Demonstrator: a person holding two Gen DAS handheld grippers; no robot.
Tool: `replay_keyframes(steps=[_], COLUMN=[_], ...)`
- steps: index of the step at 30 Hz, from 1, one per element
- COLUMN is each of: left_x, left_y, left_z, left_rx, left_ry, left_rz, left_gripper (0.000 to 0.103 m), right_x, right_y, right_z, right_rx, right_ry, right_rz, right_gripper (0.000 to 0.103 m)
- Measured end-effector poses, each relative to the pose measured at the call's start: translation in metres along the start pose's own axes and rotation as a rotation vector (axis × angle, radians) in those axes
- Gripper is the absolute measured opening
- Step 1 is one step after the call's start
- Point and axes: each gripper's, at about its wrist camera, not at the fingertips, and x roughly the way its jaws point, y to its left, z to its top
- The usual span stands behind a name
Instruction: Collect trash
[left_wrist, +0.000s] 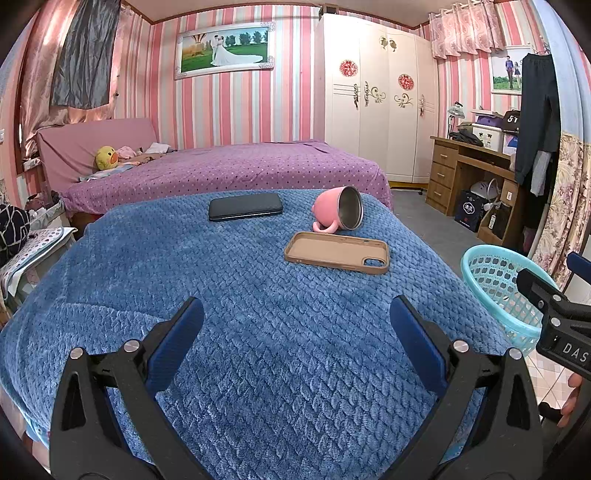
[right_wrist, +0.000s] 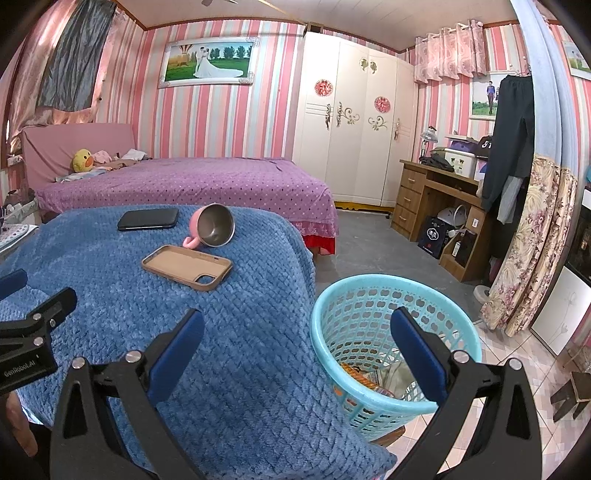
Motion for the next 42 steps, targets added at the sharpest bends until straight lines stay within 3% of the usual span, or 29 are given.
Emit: replay_keyframes(steps=[42], left_x=[0.0001], left_y=[-0.0006], left_z=[0.0003], left_rx=[0.011], left_ry=[0.001], left_rz=[0.011], left_gripper=[0.098], right_x=[-0.0003], right_y=[-0.0028], right_z=[0.0006], right_rx=[0.007], right_ry=[0.005], right_rz=[-0.007], right_gripper=[0.098])
